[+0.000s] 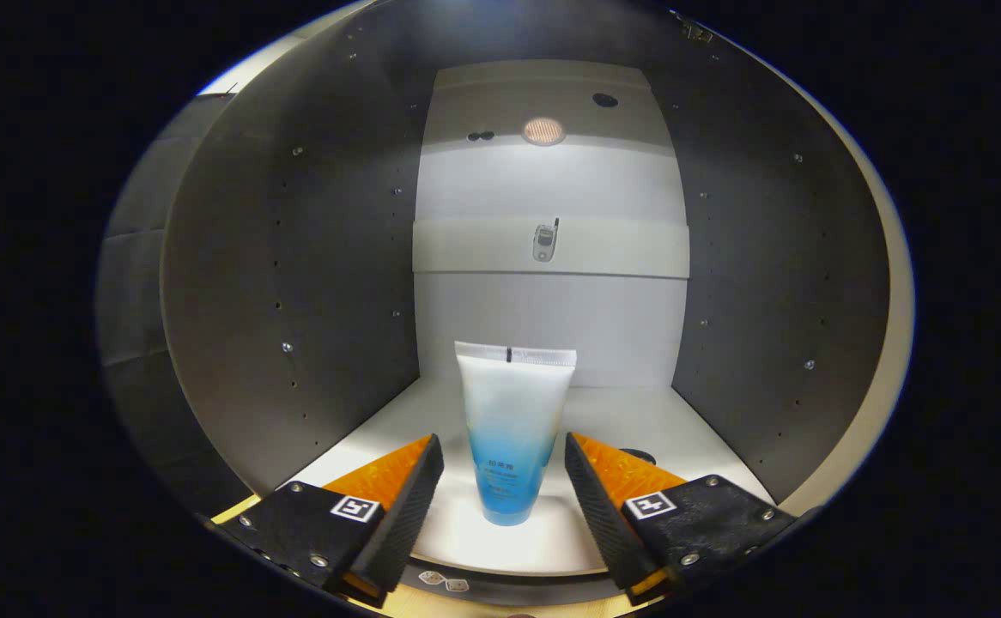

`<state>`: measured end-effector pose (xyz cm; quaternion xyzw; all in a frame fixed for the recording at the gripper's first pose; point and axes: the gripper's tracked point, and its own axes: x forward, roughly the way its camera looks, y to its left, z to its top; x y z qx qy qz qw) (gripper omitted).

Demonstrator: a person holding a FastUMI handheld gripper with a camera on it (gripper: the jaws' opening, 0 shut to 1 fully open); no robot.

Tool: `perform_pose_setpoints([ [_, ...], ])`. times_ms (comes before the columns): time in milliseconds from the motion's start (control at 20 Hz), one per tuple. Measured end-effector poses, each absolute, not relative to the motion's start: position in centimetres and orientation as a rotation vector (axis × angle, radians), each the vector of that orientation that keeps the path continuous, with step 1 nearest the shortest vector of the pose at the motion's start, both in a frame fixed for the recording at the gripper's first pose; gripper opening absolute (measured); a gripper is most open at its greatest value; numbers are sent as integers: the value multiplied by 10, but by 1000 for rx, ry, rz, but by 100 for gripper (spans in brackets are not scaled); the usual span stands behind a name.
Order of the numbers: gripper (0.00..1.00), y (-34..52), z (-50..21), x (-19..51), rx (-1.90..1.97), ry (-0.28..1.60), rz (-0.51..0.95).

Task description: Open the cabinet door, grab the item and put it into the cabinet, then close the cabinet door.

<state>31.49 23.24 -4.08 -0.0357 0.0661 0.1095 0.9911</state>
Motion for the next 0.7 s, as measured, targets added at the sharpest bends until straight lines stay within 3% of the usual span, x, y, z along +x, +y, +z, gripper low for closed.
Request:
perform_pose_setpoints([
  [100,93,234,-30,302,-74,115,221],
  [700,93,231,13,127,-13,87,194],
])
